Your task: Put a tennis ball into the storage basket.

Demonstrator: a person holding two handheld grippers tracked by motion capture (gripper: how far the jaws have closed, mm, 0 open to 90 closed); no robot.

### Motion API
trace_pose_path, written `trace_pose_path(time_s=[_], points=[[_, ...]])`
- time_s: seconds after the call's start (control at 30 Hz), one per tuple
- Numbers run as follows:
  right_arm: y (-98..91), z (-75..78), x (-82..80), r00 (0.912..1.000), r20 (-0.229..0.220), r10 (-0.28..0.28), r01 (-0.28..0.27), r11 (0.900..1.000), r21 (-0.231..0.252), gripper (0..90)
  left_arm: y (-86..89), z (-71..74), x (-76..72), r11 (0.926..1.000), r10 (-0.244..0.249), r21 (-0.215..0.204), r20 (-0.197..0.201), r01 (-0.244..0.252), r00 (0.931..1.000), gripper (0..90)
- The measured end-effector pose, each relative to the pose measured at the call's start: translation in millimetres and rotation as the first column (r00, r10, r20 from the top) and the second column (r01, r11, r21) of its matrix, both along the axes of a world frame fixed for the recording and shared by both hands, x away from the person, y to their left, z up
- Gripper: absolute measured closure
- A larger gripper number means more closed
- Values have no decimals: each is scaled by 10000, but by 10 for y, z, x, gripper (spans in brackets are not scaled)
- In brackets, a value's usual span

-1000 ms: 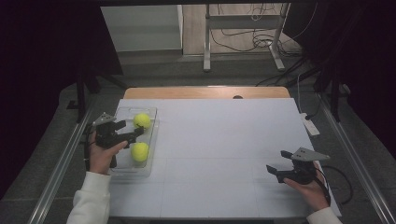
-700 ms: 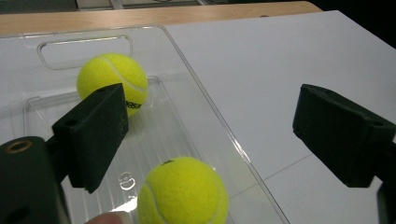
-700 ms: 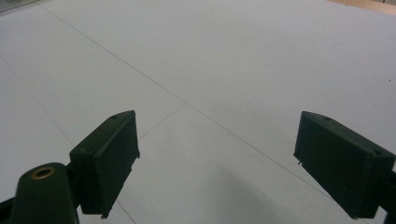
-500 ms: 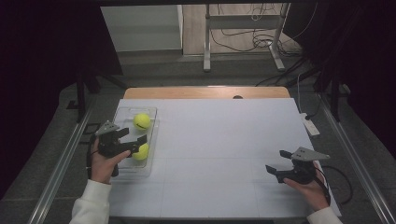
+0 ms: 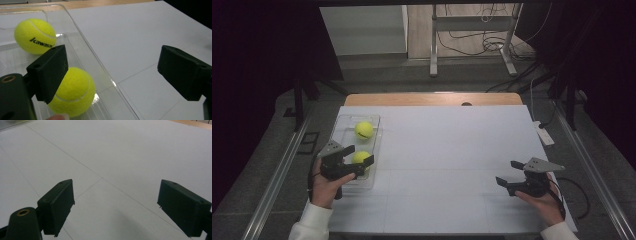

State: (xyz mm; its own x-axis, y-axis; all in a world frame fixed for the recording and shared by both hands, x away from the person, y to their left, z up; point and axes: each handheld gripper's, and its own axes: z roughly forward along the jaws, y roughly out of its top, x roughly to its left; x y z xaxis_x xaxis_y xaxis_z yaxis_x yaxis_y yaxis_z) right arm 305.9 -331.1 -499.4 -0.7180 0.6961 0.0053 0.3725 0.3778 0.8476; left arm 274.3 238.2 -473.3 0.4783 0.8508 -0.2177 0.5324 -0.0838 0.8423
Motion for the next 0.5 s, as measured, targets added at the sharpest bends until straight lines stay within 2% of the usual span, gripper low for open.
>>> trace_pose_path(time_s=[0.27, 0.5], points=[[26, 3, 6, 10000, 38, -2, 2, 10000, -97, 140, -88, -163, -70, 9992, -211, 331, -57, 212, 9998, 106], [53, 6, 12, 10000, 33, 27, -26, 9998, -186, 140, -132, -201, -155, 9981, -487, 379, 51, 485, 9988, 106]])
